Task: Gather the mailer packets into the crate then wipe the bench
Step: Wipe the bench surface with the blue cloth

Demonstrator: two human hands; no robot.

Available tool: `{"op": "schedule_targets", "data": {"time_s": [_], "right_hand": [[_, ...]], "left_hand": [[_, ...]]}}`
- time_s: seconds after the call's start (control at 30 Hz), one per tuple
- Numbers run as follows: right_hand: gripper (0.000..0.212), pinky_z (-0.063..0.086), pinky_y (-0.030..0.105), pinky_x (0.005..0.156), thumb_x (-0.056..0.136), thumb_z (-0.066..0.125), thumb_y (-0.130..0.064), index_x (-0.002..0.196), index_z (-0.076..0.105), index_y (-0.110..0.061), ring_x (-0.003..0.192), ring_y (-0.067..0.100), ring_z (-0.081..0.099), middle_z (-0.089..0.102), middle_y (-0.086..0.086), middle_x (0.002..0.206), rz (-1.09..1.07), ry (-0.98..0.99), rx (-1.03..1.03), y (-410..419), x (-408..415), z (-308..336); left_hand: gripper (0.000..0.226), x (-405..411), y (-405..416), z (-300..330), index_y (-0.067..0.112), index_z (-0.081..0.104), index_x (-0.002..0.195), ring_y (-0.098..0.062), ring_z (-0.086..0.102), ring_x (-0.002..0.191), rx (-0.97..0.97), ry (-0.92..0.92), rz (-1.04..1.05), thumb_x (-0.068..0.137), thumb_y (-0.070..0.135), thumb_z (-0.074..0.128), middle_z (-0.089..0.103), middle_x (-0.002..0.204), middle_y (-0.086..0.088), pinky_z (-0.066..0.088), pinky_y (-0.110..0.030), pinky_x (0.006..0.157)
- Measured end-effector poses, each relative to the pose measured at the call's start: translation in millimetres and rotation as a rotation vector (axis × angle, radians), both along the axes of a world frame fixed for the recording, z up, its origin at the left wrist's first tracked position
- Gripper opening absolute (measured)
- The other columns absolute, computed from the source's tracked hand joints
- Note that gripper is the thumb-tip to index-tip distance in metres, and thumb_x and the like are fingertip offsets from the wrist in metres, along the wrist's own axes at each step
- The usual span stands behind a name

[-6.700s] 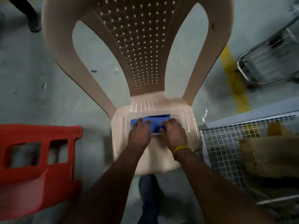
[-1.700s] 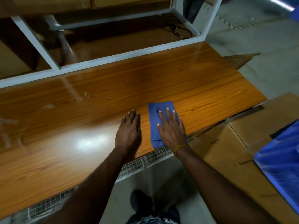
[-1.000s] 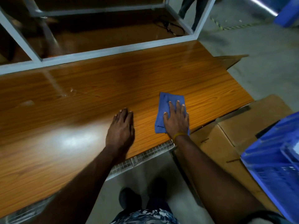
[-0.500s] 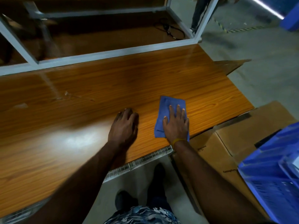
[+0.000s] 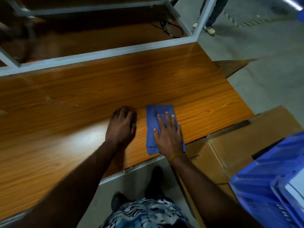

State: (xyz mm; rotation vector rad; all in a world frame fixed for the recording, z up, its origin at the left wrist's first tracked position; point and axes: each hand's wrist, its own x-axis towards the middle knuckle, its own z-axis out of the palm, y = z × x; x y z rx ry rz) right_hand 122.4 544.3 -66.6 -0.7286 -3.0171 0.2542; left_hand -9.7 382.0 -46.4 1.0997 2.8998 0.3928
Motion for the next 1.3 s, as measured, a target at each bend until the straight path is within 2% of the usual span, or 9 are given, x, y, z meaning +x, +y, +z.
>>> {"op": "schedule_targets", "data": {"time_s": [0.07,0.23,0.37,0.47,0.67,0.83,0.97,1.13,1.3], "right_hand": [[0.061,0.024,0.054,0.117,0.096,0.029,-0.048,0.153,0.030,-0.028,0.150,0.030,0.019,0.023,0.007,0.162,0.036,0.001,0.001,19.9,12.9,-0.8],[0.064,0.015,0.057,0.118,0.102,0.035,-0.047,0.158,0.015,-0.025,0.152,0.031,0.002,0.006,0.010,0.165,-0.206,-0.053,-0.045,50.7,-28.1,6.4],[0.061,0.018,0.056,0.119,0.099,0.025,-0.049,0.156,0.023,-0.027,0.152,0.031,0.011,0.015,0.008,0.164,0.037,-0.016,-0.029,11.6,-29.2,4.9],[0.061,0.019,0.052,0.119,0.097,0.026,-0.050,0.155,0.025,-0.031,0.152,0.027,0.013,0.017,0.004,0.164,0.099,-0.002,-0.010,37.7,-4.0,-0.2],[0.063,0.017,0.056,0.118,0.100,0.040,-0.045,0.156,0.021,-0.024,0.152,0.031,0.006,0.010,0.009,0.165,-0.275,-0.008,-0.049,96.2,-32.7,9.8],[0.061,0.023,0.054,0.117,0.097,0.036,-0.049,0.155,0.025,-0.030,0.151,0.029,0.014,0.019,0.006,0.164,-0.047,0.013,0.002,68.1,-4.2,2.9],[0.060,0.026,0.053,0.115,0.095,0.039,-0.048,0.152,0.032,-0.028,0.151,0.028,0.017,0.023,0.006,0.162,-0.269,0.056,0.020,133.7,20.1,1.2],[0.059,0.019,0.058,0.116,0.101,0.043,-0.045,0.154,0.029,-0.025,0.151,0.032,0.012,0.019,0.007,0.163,-0.569,0.050,-0.052,216.7,34.2,1.4],[0.057,0.016,0.061,0.116,0.101,0.043,-0.040,0.153,0.032,-0.021,0.151,0.034,0.010,0.019,0.011,0.163,-0.759,0.109,-0.069,231.8,32.1,-1.1]], "left_hand": [[0.040,2.1,5.9,-0.6,0.020,0.049,0.128,-0.030,0.045,0.122,0.001,-0.001,0.009,0.091,0.034,0.049,0.046,0.133,-0.010,0.039,-0.045,0.105],[0.034,3.7,12.7,-0.5,0.017,0.052,0.126,-0.031,0.045,0.120,0.042,0.018,0.007,0.095,0.029,0.050,0.047,0.132,-0.012,0.042,-0.044,0.102],[0.030,1.7,19.4,-0.8,0.015,0.055,0.121,-0.033,0.048,0.116,0.043,0.035,0.007,0.094,0.026,0.049,0.049,0.126,-0.012,0.042,-0.043,0.097],[0.031,4.2,20.9,-2.0,0.017,0.053,0.124,-0.031,0.047,0.118,0.052,0.017,0.015,0.097,0.030,0.045,0.049,0.130,-0.012,0.043,-0.042,0.098],[0.035,3.5,29.0,-4.5,0.021,0.050,0.131,-0.027,0.046,0.123,0.045,-0.008,0.022,0.100,0.035,0.042,0.045,0.136,-0.008,0.044,-0.040,0.100],[0.034,1.3,58.0,-8.3,0.019,0.053,0.129,-0.032,0.047,0.122,0.045,0.004,-0.012,0.098,0.031,0.046,0.047,0.133,-0.011,0.042,-0.042,0.100],[0.036,-1.0,79.6,-11.0,0.025,0.047,0.132,-0.028,0.046,0.124,0.026,-0.039,-0.038,0.100,0.039,0.040,0.042,0.139,-0.006,0.046,-0.042,0.098],[0.038,-0.4,103.4,-10.3,0.026,0.045,0.134,-0.029,0.045,0.125,0.026,-0.040,-0.066,0.102,0.043,0.034,0.041,0.141,-0.006,0.047,-0.043,0.097],[0.040,-2.4,126.3,-13.6,0.026,0.043,0.136,-0.029,0.044,0.126,-0.001,-0.050,-0.075,0.100,0.042,0.038,0.039,0.143,-0.007,0.048,-0.043,0.097]]}}
